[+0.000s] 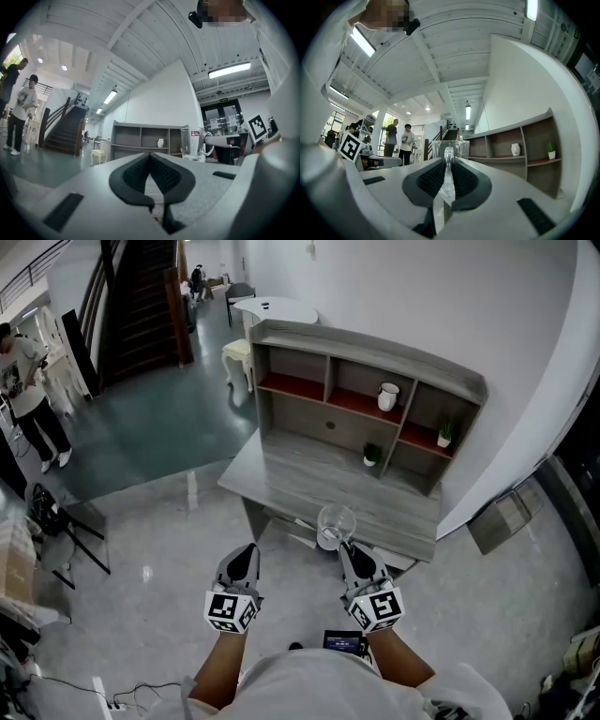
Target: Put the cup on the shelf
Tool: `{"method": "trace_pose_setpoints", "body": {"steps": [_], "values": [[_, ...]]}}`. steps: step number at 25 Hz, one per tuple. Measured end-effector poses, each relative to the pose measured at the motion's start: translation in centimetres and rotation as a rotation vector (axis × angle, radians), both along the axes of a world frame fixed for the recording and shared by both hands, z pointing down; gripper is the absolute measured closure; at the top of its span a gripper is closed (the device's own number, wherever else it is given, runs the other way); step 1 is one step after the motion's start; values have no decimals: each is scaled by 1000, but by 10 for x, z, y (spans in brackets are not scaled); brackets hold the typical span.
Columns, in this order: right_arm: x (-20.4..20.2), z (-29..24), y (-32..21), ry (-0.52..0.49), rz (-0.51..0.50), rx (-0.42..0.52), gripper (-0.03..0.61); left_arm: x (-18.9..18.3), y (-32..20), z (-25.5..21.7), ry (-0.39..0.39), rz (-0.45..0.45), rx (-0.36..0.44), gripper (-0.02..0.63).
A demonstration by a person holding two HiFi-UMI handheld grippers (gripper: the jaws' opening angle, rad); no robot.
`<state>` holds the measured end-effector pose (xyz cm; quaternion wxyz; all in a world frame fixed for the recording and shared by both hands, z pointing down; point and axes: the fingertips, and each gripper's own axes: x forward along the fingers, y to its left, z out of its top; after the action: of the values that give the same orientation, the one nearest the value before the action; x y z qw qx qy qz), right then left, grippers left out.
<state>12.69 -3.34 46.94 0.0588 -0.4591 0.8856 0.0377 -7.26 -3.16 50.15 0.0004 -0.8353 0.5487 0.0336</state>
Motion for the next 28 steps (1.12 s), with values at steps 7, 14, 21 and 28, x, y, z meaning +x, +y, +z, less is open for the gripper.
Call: {"method": "trace_pose_setpoints", "body": {"steps": [7,14,21,28], "values": [[-10,-3,-38,-37,4,17,529,-13,-44,-5,-6,24,20,607],[-23,6,-79,-28,-3,4,529,-34,-90,-3,-3,-6,21,607],[-40,4,-131,-72,-55,29,529,-39,-142,2,-11,-7,12,607],[-49,-3,-200,-72,-76,38,529,-39,-209,-6,-18,-4,19,607]]}}
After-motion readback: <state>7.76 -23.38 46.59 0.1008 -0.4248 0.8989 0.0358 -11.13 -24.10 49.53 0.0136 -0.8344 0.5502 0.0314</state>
